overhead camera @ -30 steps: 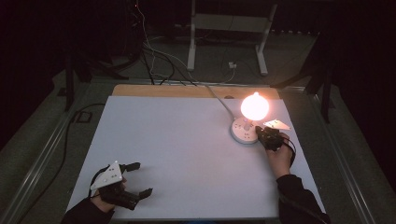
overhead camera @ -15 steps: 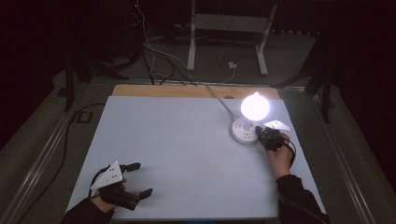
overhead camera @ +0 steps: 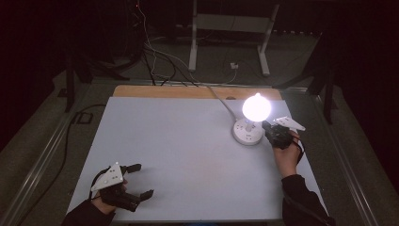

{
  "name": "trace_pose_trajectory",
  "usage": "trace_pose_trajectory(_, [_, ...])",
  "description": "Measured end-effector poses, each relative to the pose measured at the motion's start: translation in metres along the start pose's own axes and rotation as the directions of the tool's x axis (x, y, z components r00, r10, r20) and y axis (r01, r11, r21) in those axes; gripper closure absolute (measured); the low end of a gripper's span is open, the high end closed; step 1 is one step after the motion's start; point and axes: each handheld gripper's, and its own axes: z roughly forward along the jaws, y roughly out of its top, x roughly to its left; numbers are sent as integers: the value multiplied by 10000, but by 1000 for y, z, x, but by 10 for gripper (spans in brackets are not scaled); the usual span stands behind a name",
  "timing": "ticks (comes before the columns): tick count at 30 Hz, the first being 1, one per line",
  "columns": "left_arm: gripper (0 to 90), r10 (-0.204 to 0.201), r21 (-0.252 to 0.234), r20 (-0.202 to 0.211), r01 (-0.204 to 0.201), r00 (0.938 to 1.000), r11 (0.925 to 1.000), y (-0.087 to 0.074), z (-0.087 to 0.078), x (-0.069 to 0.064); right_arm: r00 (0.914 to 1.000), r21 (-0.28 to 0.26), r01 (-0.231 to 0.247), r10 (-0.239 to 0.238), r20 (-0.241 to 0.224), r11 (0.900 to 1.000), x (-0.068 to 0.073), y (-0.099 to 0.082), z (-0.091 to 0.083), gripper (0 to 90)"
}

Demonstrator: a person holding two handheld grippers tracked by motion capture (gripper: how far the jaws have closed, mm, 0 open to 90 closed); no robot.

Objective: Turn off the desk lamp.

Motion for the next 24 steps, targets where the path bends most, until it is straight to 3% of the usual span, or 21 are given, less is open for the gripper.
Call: trace_pose_trajectory(24, [4,-34,-11,29,34,10000,10000,0,0,0,9998,952,220,-219,-25,9952,4,-21,21,897])
